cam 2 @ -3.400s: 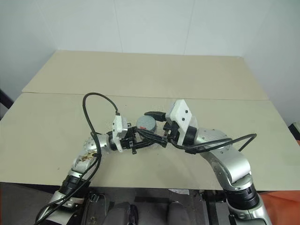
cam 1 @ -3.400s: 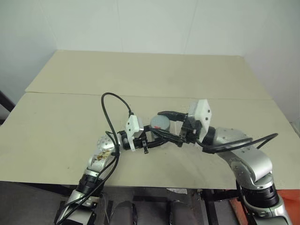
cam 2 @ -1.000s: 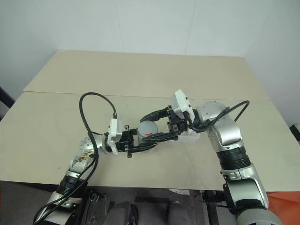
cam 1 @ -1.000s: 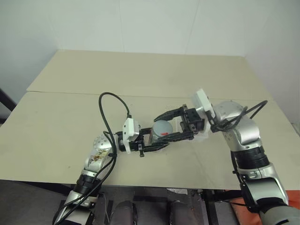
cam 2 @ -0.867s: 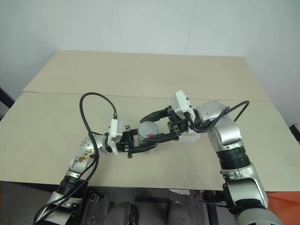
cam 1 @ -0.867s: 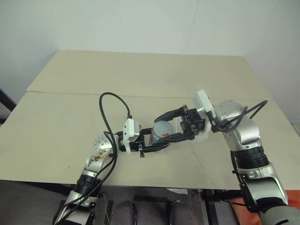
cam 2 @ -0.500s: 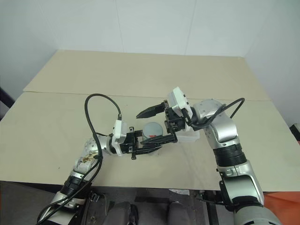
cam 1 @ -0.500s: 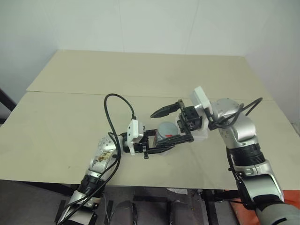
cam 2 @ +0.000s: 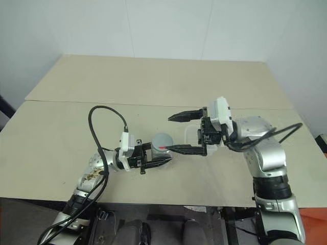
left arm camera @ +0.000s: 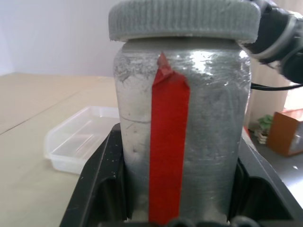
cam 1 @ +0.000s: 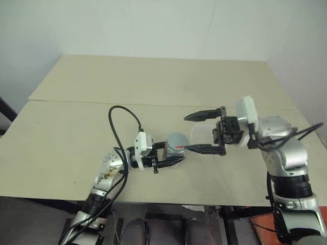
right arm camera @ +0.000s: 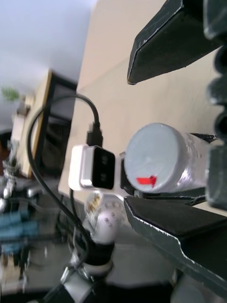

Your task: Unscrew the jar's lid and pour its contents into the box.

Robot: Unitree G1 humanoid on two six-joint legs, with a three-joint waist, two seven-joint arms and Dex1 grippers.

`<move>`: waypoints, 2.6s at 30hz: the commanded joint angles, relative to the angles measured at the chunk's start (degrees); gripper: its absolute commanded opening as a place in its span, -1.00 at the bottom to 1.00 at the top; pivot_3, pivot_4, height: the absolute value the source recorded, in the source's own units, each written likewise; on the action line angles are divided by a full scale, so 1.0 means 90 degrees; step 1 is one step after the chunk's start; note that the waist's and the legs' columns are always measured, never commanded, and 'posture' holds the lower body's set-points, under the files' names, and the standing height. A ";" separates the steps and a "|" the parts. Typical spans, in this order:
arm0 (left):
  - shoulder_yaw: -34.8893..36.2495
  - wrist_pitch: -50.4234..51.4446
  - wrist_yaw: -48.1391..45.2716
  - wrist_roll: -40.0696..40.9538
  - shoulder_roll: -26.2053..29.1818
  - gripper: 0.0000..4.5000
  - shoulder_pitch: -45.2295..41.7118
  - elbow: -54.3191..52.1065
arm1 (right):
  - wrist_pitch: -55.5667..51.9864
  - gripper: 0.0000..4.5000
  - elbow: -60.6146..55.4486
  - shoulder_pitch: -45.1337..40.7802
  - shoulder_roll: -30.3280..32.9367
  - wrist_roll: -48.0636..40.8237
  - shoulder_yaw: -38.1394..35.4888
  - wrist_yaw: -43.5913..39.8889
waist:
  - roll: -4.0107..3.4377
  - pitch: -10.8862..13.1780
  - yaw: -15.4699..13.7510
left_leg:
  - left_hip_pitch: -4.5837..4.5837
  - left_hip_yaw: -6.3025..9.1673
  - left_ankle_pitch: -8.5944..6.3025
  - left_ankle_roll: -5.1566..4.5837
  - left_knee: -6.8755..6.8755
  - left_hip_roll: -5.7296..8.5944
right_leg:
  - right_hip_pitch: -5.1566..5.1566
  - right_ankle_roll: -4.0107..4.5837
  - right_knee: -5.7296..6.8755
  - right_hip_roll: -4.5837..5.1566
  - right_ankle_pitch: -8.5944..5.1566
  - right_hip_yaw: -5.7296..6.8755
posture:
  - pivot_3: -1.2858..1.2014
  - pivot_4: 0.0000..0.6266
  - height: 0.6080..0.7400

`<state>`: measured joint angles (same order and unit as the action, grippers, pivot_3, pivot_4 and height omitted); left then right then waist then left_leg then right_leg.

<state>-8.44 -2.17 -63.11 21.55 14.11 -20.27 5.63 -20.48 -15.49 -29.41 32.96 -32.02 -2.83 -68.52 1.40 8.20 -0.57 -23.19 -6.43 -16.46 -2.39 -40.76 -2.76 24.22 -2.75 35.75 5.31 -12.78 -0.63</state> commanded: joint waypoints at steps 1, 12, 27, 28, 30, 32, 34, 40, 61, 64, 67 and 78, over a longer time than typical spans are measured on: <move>0.0250 -0.0668 0.0752 -0.0339 -0.0293 -0.09 -0.0198 0.0258 | -0.0891 0.94 -0.1189 0.0113 -0.0198 -0.0028 -0.0168 0.1699 | 0.0000 0.0000 -0.0001 | 0.0000 0.0001 0.0000 0.0000 0.0000 -0.0001 | 0.0000 0.0000 0.0001 0.0000 0.0000 0.0000 | 0.03 -0.52 1.00; 0.0487 -0.1970 0.2037 -0.0881 -0.0914 -0.09 -0.0495 0.0951 | -0.2034 0.94 -0.2830 0.0743 -0.1520 0.1527 0.1249 0.5270 | -0.0001 -0.0001 -0.0006 | -0.0008 0.0000 -0.0001 -0.0001 -0.0002 0.0005 | 0.0003 0.0000 -0.0010 0.0004 0.0000 0.0004 | 0.03 -0.52 1.00; 0.0432 -0.2129 0.2092 -0.0811 -0.0939 -0.09 -0.0570 0.1086 | -0.1815 0.94 -0.2362 0.0620 -0.1841 0.1856 0.1394 0.5418 | 0.0000 -0.0001 0.0012 | -0.0010 -0.0004 -0.0002 -0.0004 -0.0001 0.0007 | 0.0000 -0.0001 -0.0021 0.0002 0.0000 0.0006 | 0.03 -0.52 1.00; 0.0424 -0.2137 0.2090 -0.0819 -0.0938 -0.09 -0.0562 0.1088 | -0.1817 0.94 -0.2342 0.0612 -0.1863 0.1856 0.1399 0.5419 | -0.0001 -0.0001 0.0014 | -0.0011 -0.0004 -0.0002 -0.0004 -0.0001 0.0007 | 0.0001 -0.0001 -0.0022 0.0002 0.0000 0.0006 | 0.03 -0.52 1.00; 0.0409 -0.2144 0.2088 -0.0830 -0.0938 -0.09 -0.0544 0.1081 | -0.1815 0.94 -0.2320 0.0600 -0.1918 0.1877 0.1395 0.5448 | -0.0001 -0.0001 0.0011 | -0.0012 -0.0004 -0.0002 -0.0004 -0.0001 0.0007 | 0.0001 -0.0001 -0.0022 0.0002 0.0000 0.0006 | 0.03 -0.52 1.00; 0.0405 -0.2142 0.2078 -0.0830 -0.0933 -0.09 -0.0542 0.1087 | -0.1862 0.94 -0.2290 0.0573 -0.1984 0.1891 0.1378 0.5500 | -0.0001 -0.0001 0.0011 | -0.0012 -0.0005 -0.0002 -0.0004 -0.0002 0.0007 | 0.0000 -0.0001 -0.0023 0.0002 0.0000 0.0006 | 0.03 -0.52 1.00; 0.0404 -0.2142 0.2069 -0.0823 -0.0932 -0.09 -0.0546 0.1096 | -0.1904 0.94 -0.2264 0.0554 -0.2012 0.1881 0.1366 0.5491 | -0.0001 -0.0001 0.0011 | -0.0012 -0.0005 -0.0002 -0.0004 -0.0002 0.0007 | 0.0000 -0.0001 -0.0022 0.0002 0.0000 0.0006 | 0.03 -0.52 1.00; 0.0397 -0.2120 0.2056 -0.0800 -0.0958 -0.09 -0.0586 0.1115 | -0.1881 0.41 -0.2200 0.0574 -0.2059 0.1852 0.1344 0.5449 | -0.0001 -0.0001 0.0014 | -0.0012 -0.0005 -0.0002 -0.0004 -0.0001 0.0007 | 0.0001 -0.0001 -0.0023 0.0002 0.0000 0.0006 | 0.03 -0.52 1.00; 0.0126 -0.1544 0.0827 -0.0285 -0.0525 -0.09 -0.0521 0.0846 | -0.0459 0.25 -0.1112 0.0213 -0.0868 0.1362 0.1387 0.2869 | 0.0000 -0.0001 0.0028 | -0.0010 -0.0005 -0.0003 -0.0006 -0.0001 0.0006 | -0.0001 -0.0001 -0.0029 0.0000 0.0000 0.0006 | 0.03 -0.52 1.00; 0.0086 -0.1426 0.0659 -0.0221 -0.0467 -0.09 -0.0459 0.0748 | -0.0250 0.25 -0.0829 0.0071 -0.0756 0.1181 0.1381 0.2359 | 0.0000 -0.0001 0.0027 | -0.0010 -0.0006 -0.0004 -0.0006 -0.0001 0.0006 | -0.0002 -0.0001 -0.0031 0.0001 0.0000 0.0006 | 0.03 -0.52 1.00; 0.0021 -0.1285 0.0458 -0.0133 -0.0415 -0.09 -0.0374 0.0621 | -0.0032 0.25 -0.0498 -0.0100 -0.0646 0.1087 0.1397 0.1856 | -0.0001 -0.0001 0.0028 | -0.0010 -0.0005 -0.0004 -0.0007 -0.0001 0.0004 | -0.0002 -0.0001 -0.0030 0.0000 0.0000 0.0006 | 0.03 -0.52 1.00; -0.0096 -0.0894 -0.0103 0.0056 -0.0351 -0.09 -0.0313 0.0392 | 0.0759 0.25 0.1309 -0.1103 -0.0336 0.0530 0.1280 -0.0678 | -0.0001 -0.0001 0.0018 | -0.0008 -0.0008 -0.0003 -0.0006 -0.0002 0.0004 | -0.0003 -0.0001 -0.0029 -0.0001 0.0000 0.0005 | 0.03 -0.52 1.00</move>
<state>-7.97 -10.73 -63.29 20.91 11.68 -22.64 11.69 -16.24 -4.20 -37.46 30.00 -25.65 9.07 -71.03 1.39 8.19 -0.41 -23.26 -6.50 -16.49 -2.44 -40.77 -2.73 24.19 -2.76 35.49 5.30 -12.77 -0.58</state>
